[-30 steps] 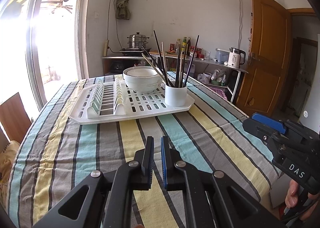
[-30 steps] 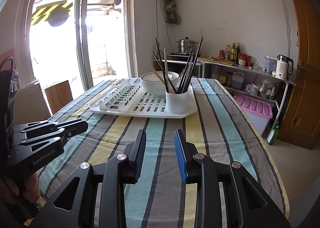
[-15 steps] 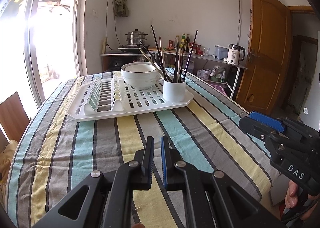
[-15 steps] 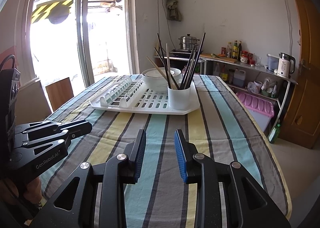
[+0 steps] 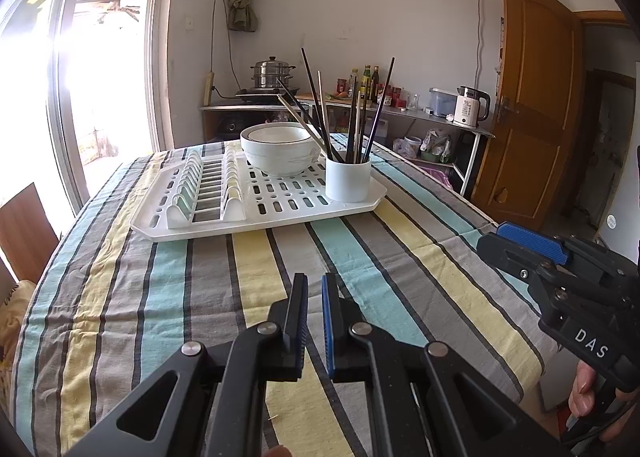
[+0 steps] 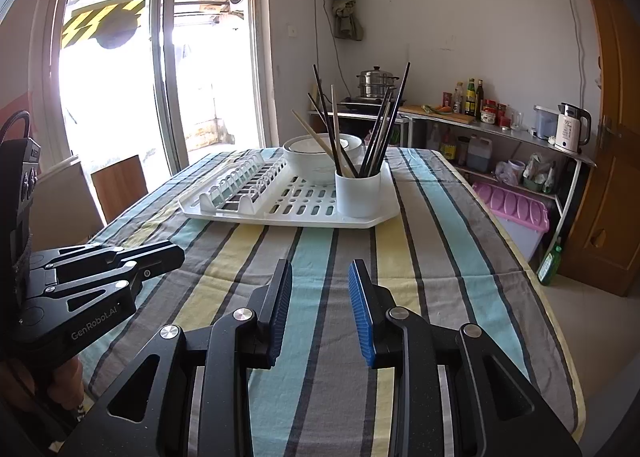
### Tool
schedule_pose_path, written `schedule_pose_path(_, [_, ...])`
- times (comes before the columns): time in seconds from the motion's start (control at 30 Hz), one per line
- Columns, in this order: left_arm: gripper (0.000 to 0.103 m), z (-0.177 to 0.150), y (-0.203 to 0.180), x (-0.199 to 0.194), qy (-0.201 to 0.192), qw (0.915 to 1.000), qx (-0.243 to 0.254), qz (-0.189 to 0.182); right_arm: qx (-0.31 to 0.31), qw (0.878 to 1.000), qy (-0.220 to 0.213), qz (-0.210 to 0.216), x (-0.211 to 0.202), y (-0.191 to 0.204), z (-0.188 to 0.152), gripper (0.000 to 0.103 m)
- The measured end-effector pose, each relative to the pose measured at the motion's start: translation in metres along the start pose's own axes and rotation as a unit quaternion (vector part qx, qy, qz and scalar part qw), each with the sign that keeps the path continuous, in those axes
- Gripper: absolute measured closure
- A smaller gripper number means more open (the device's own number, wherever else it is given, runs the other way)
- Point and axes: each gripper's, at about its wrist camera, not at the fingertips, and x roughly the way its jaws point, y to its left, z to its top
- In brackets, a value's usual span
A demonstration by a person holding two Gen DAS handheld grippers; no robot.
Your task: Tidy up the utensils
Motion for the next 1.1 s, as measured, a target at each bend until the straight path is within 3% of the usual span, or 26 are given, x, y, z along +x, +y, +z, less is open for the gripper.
schedule_pose_path(1.1, [0.097, -0.0055, -0.0046, 0.0050, 0.005, 0.9997, 0.014, 0.019, 0.002, 1.000, 0.004, 0.000, 0.0018, -0.0004, -0.0036, 0.073])
